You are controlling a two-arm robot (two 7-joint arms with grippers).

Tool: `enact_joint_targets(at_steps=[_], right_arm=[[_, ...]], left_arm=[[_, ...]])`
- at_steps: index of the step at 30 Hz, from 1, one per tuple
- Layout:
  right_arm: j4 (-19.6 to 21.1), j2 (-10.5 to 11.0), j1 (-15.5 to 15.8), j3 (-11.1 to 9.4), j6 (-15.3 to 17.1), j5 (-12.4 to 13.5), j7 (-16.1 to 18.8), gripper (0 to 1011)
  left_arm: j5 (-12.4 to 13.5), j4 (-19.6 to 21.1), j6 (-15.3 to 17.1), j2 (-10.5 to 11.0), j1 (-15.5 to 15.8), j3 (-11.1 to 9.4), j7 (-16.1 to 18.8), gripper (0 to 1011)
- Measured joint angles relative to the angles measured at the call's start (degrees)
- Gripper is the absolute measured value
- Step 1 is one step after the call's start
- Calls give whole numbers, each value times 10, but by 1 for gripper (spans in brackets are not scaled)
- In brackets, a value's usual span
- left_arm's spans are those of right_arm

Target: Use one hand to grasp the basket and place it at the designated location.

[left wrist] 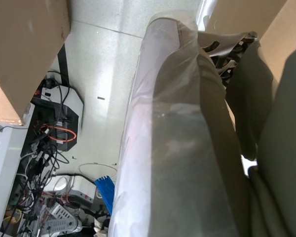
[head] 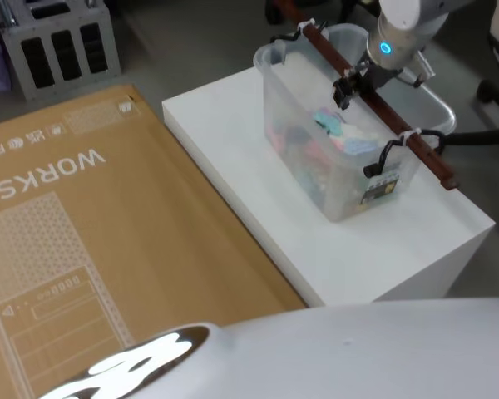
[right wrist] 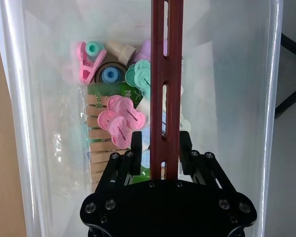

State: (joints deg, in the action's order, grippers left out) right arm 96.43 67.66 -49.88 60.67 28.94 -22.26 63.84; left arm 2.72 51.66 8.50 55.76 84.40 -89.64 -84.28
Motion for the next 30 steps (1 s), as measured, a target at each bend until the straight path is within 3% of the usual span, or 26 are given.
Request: enact_joint_targets(at_steps=[11,20,30], right_arm=[[-5,-11,-1,-3,-13,-19,22,755],[-4,-16,-5,-14,-15,-26,43,985],[7,-10,-11,-26,-8,-36,66,1000]], left_arm=[[0,0,0,0,0,0,0,0],[0,0,0,0,0,0,0,0],[0,0,0,0,0,0,0,0]])
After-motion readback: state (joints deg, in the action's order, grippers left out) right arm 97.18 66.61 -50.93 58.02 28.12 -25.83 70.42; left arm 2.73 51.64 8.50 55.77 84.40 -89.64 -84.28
